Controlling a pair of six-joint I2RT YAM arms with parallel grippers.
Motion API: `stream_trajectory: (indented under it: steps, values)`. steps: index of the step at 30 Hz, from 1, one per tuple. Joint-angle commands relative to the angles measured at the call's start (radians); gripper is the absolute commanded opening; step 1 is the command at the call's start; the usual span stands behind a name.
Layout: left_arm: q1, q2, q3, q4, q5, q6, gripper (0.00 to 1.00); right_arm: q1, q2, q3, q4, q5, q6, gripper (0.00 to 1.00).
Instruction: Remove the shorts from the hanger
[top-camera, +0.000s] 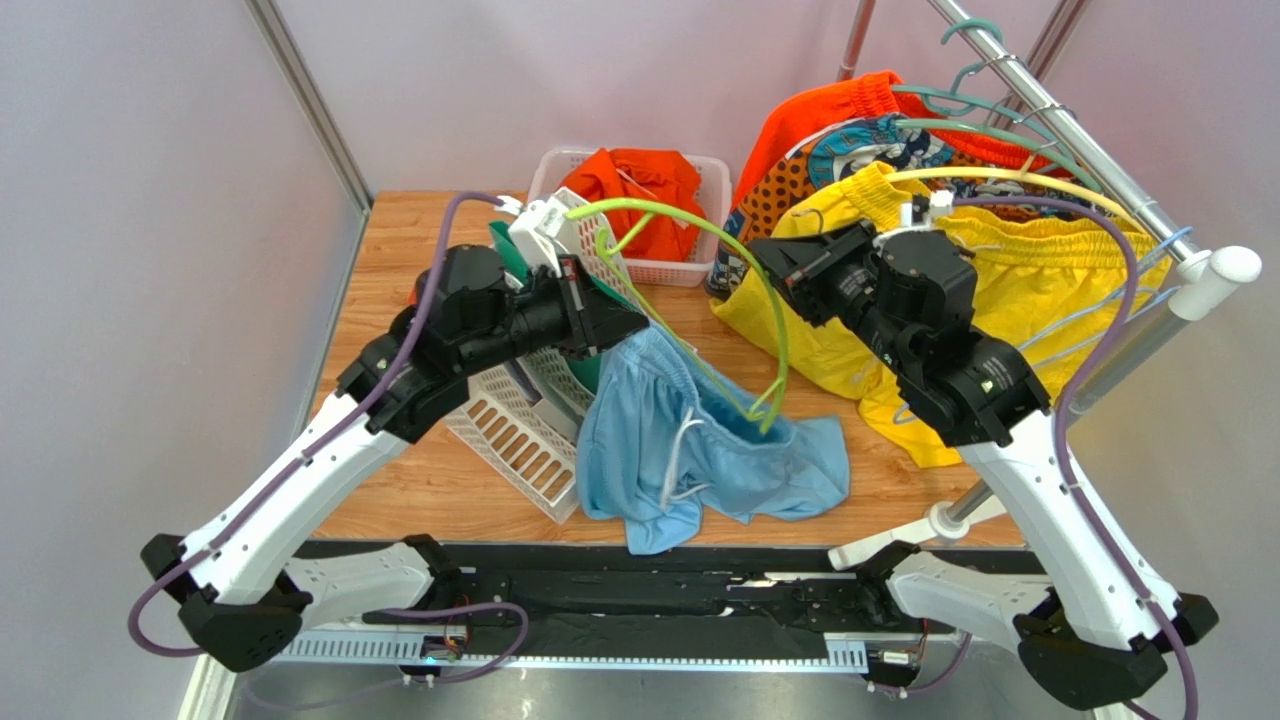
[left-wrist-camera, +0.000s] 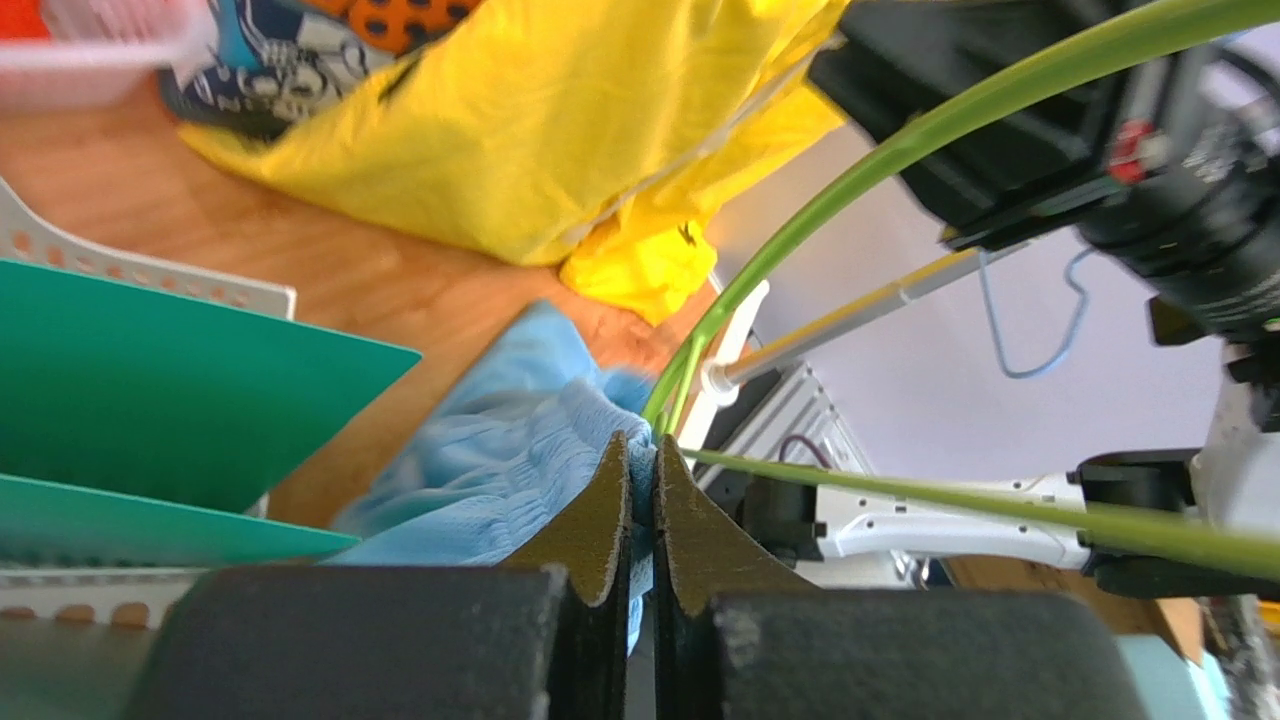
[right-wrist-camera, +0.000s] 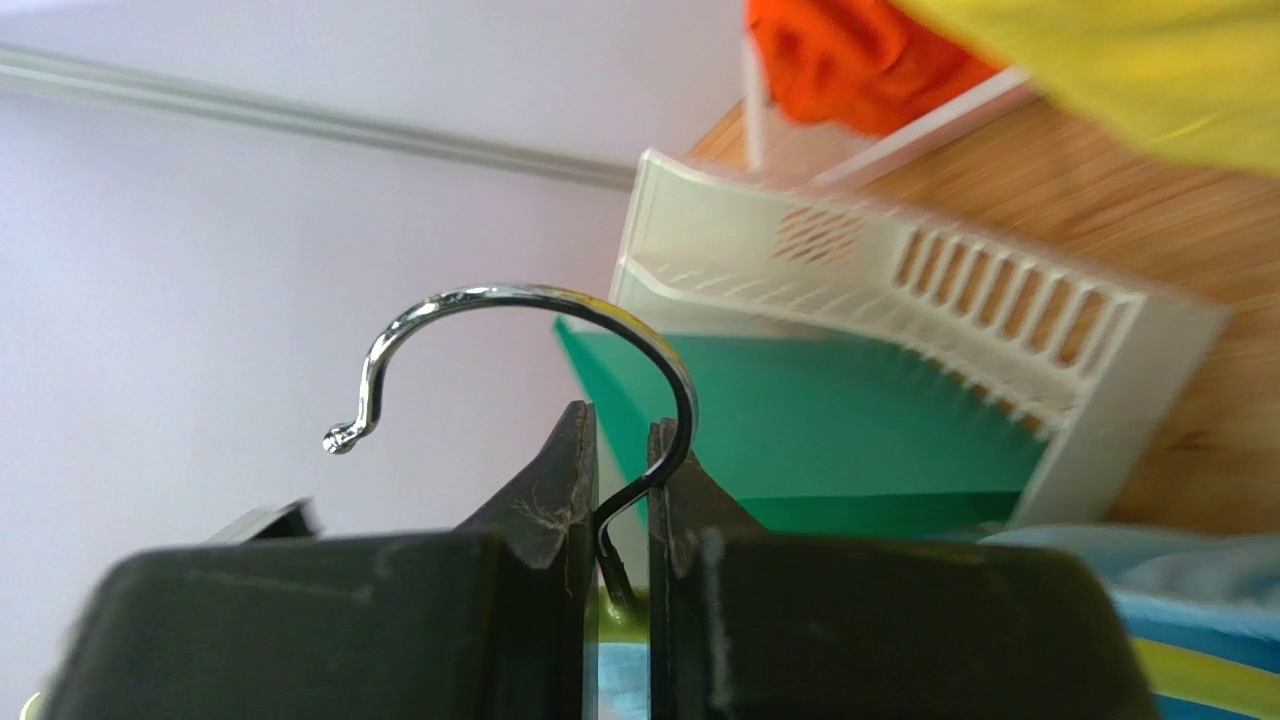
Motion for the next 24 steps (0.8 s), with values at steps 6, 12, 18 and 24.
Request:
stream_trajectory:
  steps: [6,12,18,24]
  values:
    - [0.021,0.082,0.049,0.147,0.12,-0.067,0.0,-0.004,0.006,0.155,0.185,-0.18,0.075,0.0]
    - [0.021,0.235,0.146,0.158,0.247,-0.108,0.0,-0.003,-0.113,0.093,0.053,-0.104,0.031,0.0]
    - [-0.011,0.41,0.31,0.097,0.315,-0.099,0.0,-0.003,-0.232,0.079,-0.077,-0.041,-0.009,0.0]
    - [-0.046,0.458,0.443,-0.068,0.271,-0.007,0.53,-0.003,-0.272,0.069,-0.151,-0.045,-0.066,0.0]
